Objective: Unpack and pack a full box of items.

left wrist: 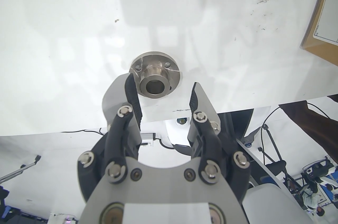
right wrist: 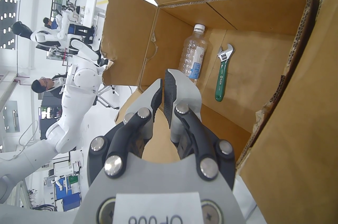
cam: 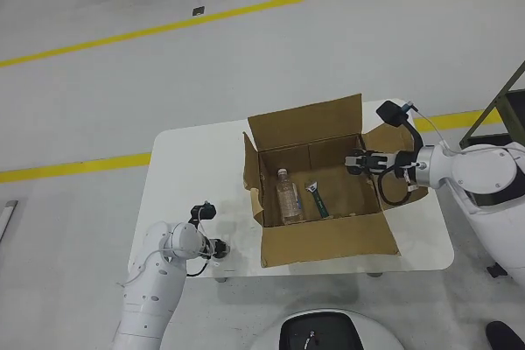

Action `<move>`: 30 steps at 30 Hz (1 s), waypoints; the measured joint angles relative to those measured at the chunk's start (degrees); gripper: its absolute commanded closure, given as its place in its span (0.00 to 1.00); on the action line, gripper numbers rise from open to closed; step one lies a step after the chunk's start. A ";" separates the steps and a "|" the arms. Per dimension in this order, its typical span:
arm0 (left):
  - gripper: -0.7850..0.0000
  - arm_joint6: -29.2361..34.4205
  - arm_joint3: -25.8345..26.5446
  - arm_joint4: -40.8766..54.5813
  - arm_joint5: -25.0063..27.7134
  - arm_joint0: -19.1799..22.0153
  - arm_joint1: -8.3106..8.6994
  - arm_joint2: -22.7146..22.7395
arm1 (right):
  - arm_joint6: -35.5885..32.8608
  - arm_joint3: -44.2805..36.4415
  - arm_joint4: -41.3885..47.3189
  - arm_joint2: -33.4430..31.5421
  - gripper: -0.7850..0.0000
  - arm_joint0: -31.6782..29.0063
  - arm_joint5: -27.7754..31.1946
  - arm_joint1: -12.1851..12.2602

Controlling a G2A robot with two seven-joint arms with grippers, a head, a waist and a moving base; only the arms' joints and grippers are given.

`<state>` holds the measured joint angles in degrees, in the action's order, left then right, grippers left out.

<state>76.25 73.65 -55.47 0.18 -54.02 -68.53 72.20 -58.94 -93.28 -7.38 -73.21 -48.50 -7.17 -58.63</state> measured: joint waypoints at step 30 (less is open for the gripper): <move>0.58 -1.17 -1.64 -0.24 -1.60 0.99 0.40 -2.10 | 0.93 -1.71 0.47 -1.49 0.98 -1.50 -0.29 0.96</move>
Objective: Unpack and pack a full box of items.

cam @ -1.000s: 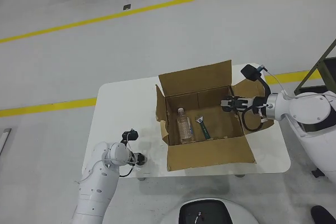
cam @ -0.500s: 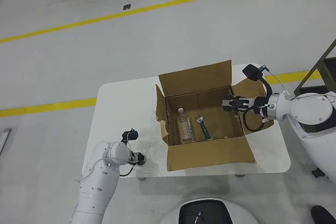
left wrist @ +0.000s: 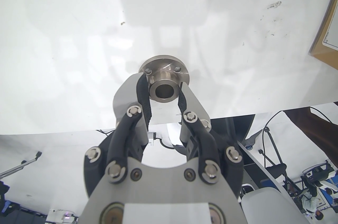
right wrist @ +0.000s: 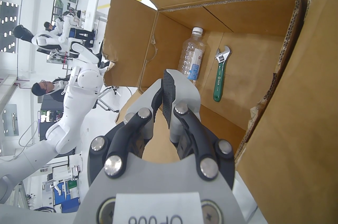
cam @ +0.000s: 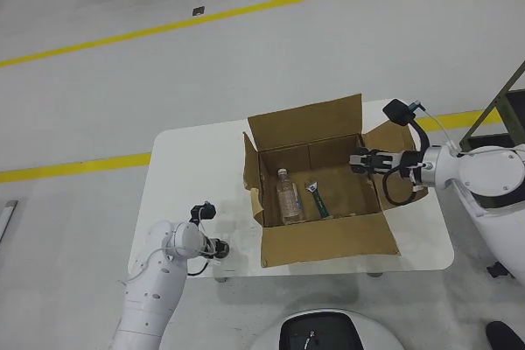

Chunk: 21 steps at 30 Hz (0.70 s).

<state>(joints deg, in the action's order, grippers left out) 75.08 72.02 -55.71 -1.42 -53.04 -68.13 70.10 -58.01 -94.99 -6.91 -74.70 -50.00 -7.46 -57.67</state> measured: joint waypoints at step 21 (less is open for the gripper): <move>0.76 -1.82 0.48 -0.50 -1.40 -0.66 0.33 -0.52 | 0.59 -2.97 0.14 -1.62 0.98 -2.33 -0.60 0.80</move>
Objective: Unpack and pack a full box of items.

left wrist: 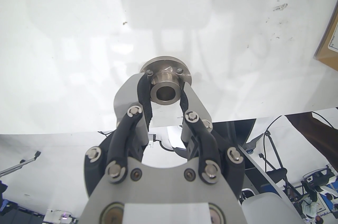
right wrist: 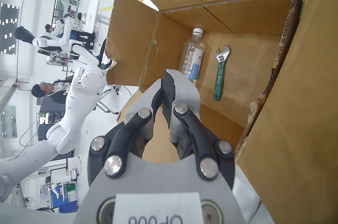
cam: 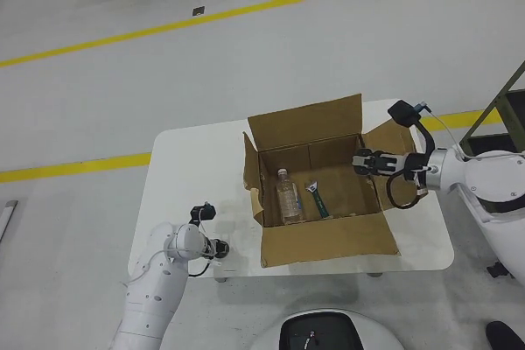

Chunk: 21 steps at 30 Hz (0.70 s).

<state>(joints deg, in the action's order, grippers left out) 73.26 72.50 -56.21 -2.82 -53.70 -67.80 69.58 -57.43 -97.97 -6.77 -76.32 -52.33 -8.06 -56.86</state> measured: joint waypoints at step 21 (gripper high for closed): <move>1.00 0.13 11.04 -1.21 -0.28 -4.51 1.35 3.46 | 0.71 -0.61 1.87 -2.05 1.00 -2.46 0.33 0.73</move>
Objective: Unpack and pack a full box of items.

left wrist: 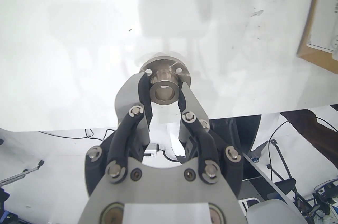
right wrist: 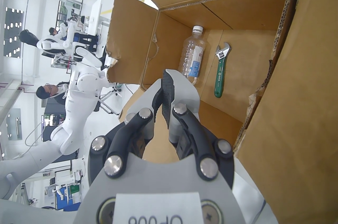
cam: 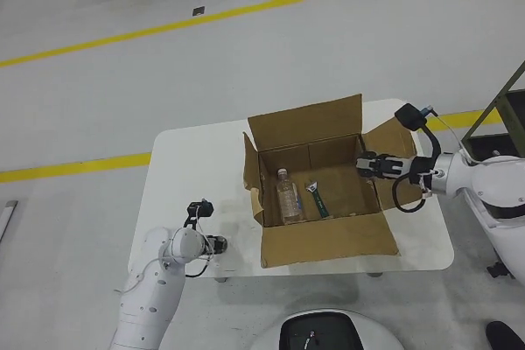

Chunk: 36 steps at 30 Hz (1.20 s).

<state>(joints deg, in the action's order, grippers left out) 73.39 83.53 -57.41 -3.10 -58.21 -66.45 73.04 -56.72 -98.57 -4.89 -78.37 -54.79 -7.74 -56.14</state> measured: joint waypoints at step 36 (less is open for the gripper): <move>1.00 1.49 21.69 2.40 -0.08 -7.94 1.83 8.63 | 0.19 15.76 12.13 -8.81 1.00 -4.21 0.65 1.33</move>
<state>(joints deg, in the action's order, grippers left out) 74.89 105.22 -55.01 -3.18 -66.16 -64.62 81.67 -56.53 -82.82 7.24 -87.18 -59.01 -7.09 -54.81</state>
